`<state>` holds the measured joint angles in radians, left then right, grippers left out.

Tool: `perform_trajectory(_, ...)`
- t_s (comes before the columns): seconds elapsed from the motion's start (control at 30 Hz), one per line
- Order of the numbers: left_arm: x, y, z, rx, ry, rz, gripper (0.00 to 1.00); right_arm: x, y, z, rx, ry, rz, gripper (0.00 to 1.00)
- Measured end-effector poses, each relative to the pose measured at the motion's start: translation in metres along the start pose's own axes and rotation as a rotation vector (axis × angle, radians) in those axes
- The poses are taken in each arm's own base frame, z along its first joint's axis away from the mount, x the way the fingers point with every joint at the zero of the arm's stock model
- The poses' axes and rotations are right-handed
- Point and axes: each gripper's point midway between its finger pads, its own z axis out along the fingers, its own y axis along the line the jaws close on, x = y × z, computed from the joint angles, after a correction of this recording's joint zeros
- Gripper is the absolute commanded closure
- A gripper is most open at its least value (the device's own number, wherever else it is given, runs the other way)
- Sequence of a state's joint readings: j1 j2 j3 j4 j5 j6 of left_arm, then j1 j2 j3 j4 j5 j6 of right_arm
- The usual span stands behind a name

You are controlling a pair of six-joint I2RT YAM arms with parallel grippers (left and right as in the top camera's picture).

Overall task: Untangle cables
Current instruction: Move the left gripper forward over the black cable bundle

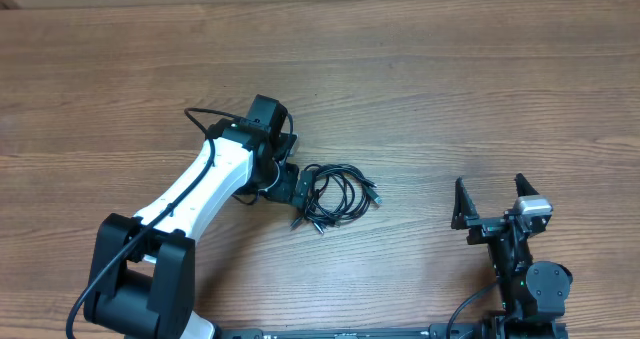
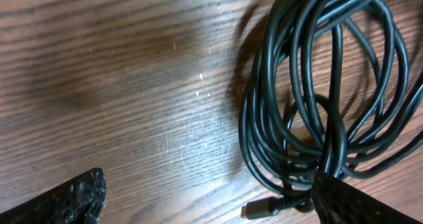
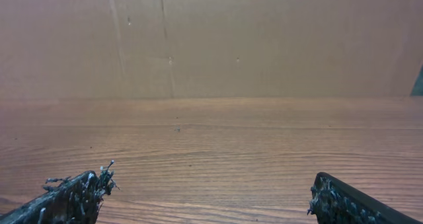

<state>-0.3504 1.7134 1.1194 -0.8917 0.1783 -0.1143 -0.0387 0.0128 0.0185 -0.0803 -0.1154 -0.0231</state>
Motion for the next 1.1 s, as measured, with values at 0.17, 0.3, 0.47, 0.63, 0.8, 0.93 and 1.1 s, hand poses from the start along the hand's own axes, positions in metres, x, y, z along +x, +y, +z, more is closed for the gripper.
perform_trajectory(0.17, -0.003, 0.001, 0.003, -0.007, -0.008, -0.008, 0.00, 0.000, 0.000, 0.000, 0.001, -0.001, 0.000, 0.00)
perform_trajectory(0.3, -0.002, 0.005, 0.010, -0.020, 0.014, -0.018, 0.00, 0.000, 0.000, 0.000, 0.000, 0.000, 0.001, 0.00)
perform_trajectory(0.47, 0.004, 0.009, 0.029, -0.029, 0.074, -0.028, 0.00, 0.000, 0.000, 0.000, 0.000, -0.001, 0.001, 0.00)
perform_trajectory(0.63, 0.005, 0.012, 0.039, -0.038, 0.104, -0.031, 0.00, 0.000, 0.000, 0.000, 0.001, 0.000, 0.001, 0.00)
perform_trajectory(0.8, 0.004, 0.012, 0.040, -0.039, 0.106, -0.031, 0.01, 0.000, 0.000, 0.000, 0.001, -0.001, 0.001, 0.00)
perform_trajectory(0.93, 0.004, 0.012, 0.040, -0.039, 0.105, -0.031, 0.00, 0.000, 0.000, 0.000, 0.000, -0.001, 0.000, 0.00)
perform_trajectory(1.1, 0.004, 0.012, 0.039, -0.038, 0.107, -0.031, 0.00, 0.000, 0.000, 0.000, 0.000, -0.001, 0.001, 0.00)
